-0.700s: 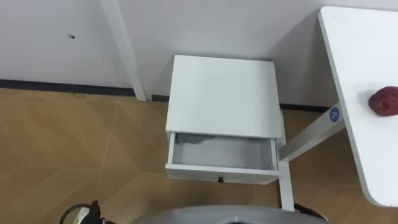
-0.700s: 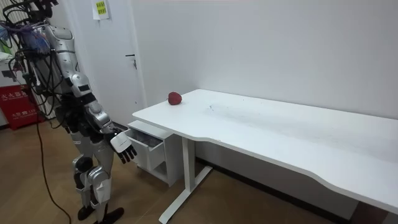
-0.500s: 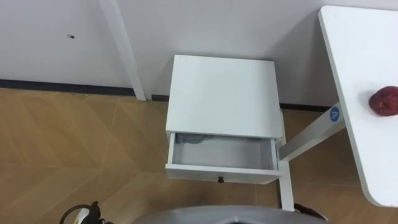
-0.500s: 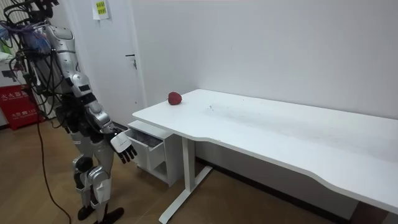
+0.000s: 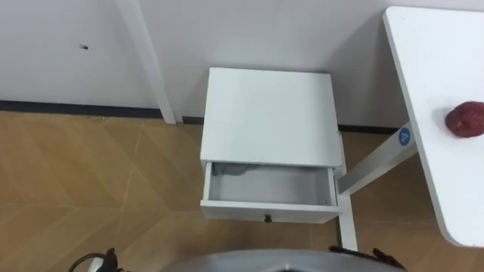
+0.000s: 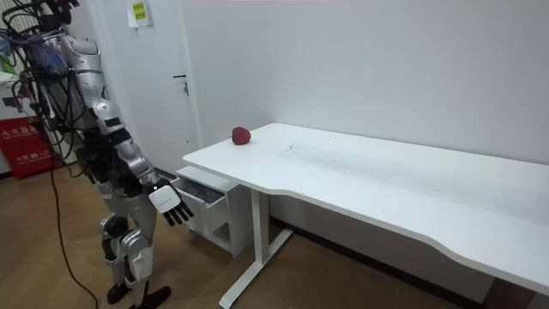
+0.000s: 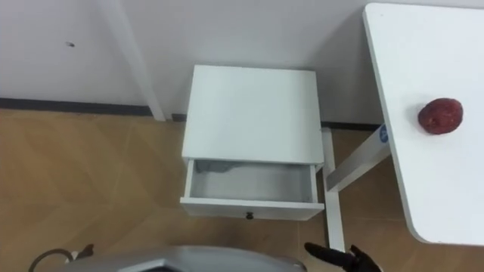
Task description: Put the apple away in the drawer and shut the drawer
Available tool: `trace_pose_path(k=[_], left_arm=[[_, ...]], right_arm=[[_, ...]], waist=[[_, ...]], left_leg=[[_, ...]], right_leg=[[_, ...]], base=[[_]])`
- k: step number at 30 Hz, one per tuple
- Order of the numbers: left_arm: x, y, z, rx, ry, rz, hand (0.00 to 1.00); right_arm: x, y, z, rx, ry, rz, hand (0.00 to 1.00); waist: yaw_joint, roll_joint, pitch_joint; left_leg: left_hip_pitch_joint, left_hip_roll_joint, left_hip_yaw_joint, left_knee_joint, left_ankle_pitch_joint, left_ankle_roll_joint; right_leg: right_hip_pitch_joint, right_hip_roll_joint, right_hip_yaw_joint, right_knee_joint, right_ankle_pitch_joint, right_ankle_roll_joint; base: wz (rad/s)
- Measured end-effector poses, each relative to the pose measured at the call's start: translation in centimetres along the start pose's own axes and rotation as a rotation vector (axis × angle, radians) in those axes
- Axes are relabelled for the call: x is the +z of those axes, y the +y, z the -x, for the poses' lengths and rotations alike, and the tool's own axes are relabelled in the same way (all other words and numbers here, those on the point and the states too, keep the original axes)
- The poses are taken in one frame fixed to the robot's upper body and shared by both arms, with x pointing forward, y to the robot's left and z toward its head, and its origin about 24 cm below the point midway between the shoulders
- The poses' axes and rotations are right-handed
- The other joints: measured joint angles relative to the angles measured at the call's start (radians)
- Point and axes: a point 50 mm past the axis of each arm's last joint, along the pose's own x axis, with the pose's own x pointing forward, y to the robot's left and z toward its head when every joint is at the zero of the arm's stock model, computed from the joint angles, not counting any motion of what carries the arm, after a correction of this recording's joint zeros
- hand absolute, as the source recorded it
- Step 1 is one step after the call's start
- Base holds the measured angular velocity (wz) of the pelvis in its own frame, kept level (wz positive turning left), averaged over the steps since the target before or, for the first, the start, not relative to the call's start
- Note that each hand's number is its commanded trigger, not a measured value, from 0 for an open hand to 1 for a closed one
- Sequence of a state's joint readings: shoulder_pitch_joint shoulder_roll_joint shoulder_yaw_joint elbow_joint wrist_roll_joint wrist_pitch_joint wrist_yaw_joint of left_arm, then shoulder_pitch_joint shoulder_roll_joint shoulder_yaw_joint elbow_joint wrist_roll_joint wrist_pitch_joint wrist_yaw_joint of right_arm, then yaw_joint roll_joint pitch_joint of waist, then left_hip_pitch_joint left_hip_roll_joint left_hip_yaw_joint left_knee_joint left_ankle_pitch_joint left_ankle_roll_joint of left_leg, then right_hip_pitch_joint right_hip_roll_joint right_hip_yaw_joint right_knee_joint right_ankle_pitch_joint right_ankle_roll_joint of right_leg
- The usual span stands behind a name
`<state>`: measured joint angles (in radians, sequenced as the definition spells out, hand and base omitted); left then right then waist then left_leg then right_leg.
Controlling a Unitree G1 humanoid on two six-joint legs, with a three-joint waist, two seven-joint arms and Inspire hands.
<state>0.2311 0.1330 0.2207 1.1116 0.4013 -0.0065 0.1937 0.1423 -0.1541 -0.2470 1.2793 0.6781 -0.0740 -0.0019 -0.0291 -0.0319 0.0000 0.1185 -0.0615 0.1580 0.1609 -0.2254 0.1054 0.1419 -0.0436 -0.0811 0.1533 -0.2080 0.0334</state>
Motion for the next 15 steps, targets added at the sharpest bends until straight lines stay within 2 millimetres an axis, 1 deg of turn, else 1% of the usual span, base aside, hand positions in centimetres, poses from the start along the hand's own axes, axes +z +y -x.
trace_pose_path(k=[1,2,4,5,6,7,9,12,13,15], left_arm=[[-0.1,0.2,0.0,0.007,0.006,0.014,0.00],[-0.1,0.3,0.0,0.009,0.007,0.016,0.00],[-0.6,0.4,0.0,0.013,0.017,0.021,0.00],[-0.8,0.4,0.1,0.014,0.021,0.028,0.00],[-0.8,0.5,0.0,0.017,0.024,0.037,0.00],[-0.7,0.5,0.0,0.021,0.023,0.042,0.00],[-0.8,0.6,0.0,0.030,0.026,0.042,0.00],[-0.3,0.9,-0.1,0.037,0.014,0.041,0.00],[-0.3,0.9,-0.2,0.035,0.011,0.041,0.00],[-0.3,0.9,-0.2,0.035,0.014,0.043,0.00]], right_arm=[[0.2,-0.4,0.0,-0.018,-0.008,-0.124,0.00],[0.2,-0.6,0.0,-0.028,-0.012,-0.189,0.00],[0.7,-1.4,0.0,-0.062,-0.040,-0.448,0.00],[0.8,-1.6,0.0,-0.073,-0.046,-0.513,0.00],[0.9,-1.9,0.1,-0.091,-0.057,-0.618,0.00],[1.0,-2.2,0.1,-0.108,-0.064,-0.693,0.00],[1.1,-2.4,0.1,-0.128,-0.068,-0.796,0.00],[1.2,-2.7,0.2,-0.161,-0.069,-0.920,0.00],[1.4,-2.6,0.2,-0.163,-0.075,-0.996,0.00],[1.5,-2.6,0.2,-0.169,-0.077,-1.068,0.00]], waist=[[-0.012,0.000,0.0001],[-0.020,0.000,0.0002],[-0.043,0.004,0.0002],[-0.046,0.005,0.0005],[-0.053,0.007,0.0013],[-0.052,0.010,0.0025],[-0.052,0.011,0.0029],[-0.055,0.012,0.0017],[-0.058,0.009,-0.0014],[-0.061,0.011,-0.0041]], left_leg=[[0.000,0.001,0.000,0.000,0.000,0.000],[-0.001,0.001,0.000,0.000,0.000,0.000],[0.001,0.001,0.004,-0.001,0.000,0.000],[0.002,0.002,0.006,-0.001,0.000,0.000],[0.003,0.003,0.011,-0.001,0.000,-0.001],[0.002,0.006,0.023,-0.001,-0.001,-0.001],[-0.002,0.010,0.033,-0.001,-0.003,-0.004],[-0.005,0.012,0.035,-0.005,-0.004,-0.005],[-0.005,0.013,0.036,-0.006,-0.004,-0.005],[-0.005,0.015,0.042,-0.005,-0.004,-0.006]], right_leg=[[0.000,0.000,0.000,0.001,0.001,0.000],[-0.001,0.000,0.000,0.001,0.001,0.000],[-0.001,0.001,0.003,0.002,0.001,0.000],[-0.001,0.002,0.004,0.004,0.001,0.000],[-0.005,0.003,0.008,0.009,0.001,0.000],[-0.016,0.005,0.016,0.020,0.001,-0.001],[-0.022,0.009,0.026,0.020,0.004,-0.004],[-0.028,0.011,0.025,0.024,0.005,-0.005],[-0.034,0.012,0.026,0.031,0.005,-0.005],[-0.039,0.014,0.026,0.036,0.005,-0.005]], base=[[-0.08],[0.00],[-0.05],[-0.10],[-0.18],[-0.24],[-0.23],[-0.07],[-0.05],[-0.08]])
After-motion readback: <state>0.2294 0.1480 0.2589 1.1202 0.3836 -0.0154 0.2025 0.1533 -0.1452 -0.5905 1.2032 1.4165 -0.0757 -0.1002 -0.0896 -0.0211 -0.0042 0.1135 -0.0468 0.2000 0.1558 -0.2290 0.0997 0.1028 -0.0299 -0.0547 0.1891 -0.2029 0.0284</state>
